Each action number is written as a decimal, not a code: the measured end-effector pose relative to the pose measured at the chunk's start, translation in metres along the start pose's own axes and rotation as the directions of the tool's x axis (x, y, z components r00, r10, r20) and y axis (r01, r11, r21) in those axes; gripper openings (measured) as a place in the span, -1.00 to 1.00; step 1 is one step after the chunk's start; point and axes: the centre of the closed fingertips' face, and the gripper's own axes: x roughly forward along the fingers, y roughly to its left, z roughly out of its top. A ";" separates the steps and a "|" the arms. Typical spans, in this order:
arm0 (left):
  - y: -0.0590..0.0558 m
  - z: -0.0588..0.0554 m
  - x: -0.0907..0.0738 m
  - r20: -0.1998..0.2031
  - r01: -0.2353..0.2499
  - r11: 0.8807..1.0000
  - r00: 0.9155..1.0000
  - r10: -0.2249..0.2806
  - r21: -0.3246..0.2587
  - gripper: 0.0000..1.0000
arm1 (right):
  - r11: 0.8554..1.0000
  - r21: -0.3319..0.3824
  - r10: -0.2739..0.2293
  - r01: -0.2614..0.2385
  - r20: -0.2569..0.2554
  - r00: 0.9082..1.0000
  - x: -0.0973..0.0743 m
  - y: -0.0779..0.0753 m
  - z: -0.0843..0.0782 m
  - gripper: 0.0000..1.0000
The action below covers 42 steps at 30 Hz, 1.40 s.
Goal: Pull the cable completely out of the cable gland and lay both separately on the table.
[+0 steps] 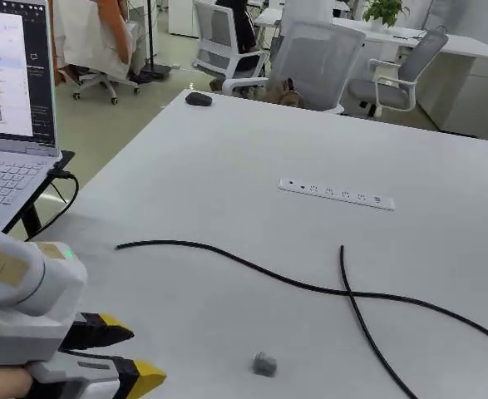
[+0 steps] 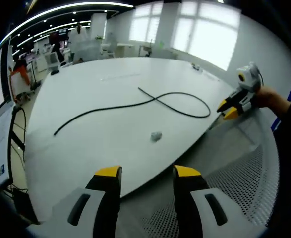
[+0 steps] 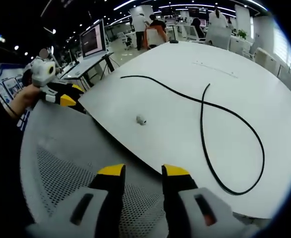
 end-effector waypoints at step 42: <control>0.000 -0.011 0.007 -0.031 -0.028 1.000 0.999 0.028 0.008 -0.18 | 1.000 0.016 0.023 -0.022 -0.049 0.999 0.008 0.003 -0.011 -0.32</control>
